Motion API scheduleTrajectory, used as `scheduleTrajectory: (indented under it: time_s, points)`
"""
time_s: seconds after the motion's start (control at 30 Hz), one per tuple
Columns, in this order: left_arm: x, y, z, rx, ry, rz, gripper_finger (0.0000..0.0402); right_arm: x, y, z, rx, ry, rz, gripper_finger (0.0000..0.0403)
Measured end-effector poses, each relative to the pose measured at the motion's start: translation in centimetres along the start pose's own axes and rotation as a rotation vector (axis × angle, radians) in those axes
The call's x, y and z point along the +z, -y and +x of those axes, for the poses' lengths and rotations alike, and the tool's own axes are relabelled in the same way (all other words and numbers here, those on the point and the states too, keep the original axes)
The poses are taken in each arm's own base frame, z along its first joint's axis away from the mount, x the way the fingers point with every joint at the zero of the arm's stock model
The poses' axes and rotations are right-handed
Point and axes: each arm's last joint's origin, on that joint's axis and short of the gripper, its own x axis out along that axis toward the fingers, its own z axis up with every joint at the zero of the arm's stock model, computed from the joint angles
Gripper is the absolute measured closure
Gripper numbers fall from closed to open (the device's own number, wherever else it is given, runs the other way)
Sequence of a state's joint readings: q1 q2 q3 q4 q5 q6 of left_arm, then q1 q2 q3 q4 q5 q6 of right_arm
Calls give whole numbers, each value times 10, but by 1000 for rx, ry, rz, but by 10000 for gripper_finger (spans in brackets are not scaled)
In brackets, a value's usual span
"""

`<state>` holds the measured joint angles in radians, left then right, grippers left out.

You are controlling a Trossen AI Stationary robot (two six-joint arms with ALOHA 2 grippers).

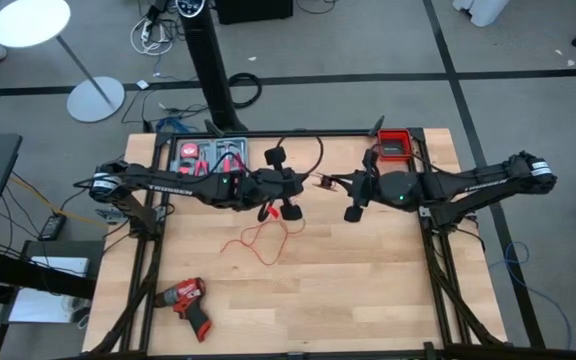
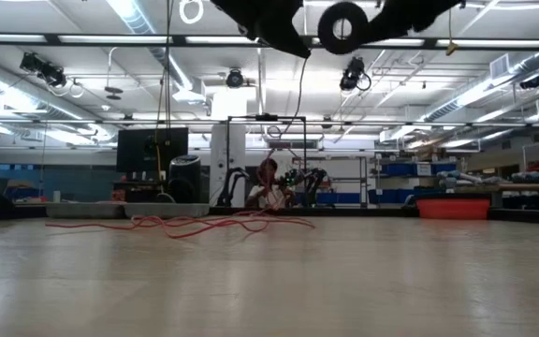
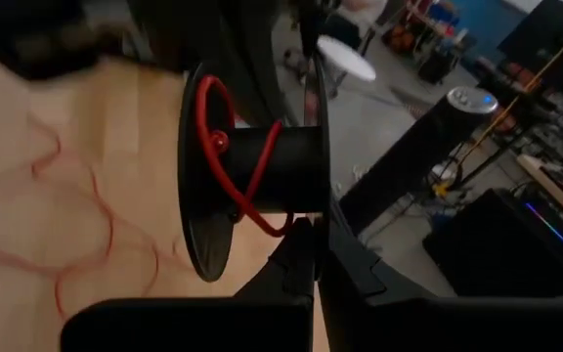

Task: Coil cords
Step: Coil the red wire on the black spool

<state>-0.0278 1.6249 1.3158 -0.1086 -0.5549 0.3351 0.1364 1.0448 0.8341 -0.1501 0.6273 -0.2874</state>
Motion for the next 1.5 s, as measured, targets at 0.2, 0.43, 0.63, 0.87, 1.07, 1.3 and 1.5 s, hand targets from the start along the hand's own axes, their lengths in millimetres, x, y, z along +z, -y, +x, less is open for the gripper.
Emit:
scheduleTrajectory:
  time_s: [0.2,0.43,0.63,0.87,1.07,1.3,1.5]
  points:
    - [8,7,-7,-23,33,0,401,-8,-2,7,-36,-85,-63,403]
    - [13,13,-12,-40,59,-20,401,-14,2,20,-93,-134,-82,403]
    - [18,13,-13,-37,107,-56,401,-8,2,31,-129,-85,-67,403]
    - [21,8,-12,-14,145,-88,401,-3,-3,43,-144,-25,-53,403]
    - [22,5,-10,-2,151,-97,401,2,-5,49,-166,24,-5,403]
    - [22,8,-12,-9,149,-91,401,5,-3,50,-190,59,41,403]
    - [20,9,-11,4,143,-92,379,10,-1,49,-206,100,52,403]
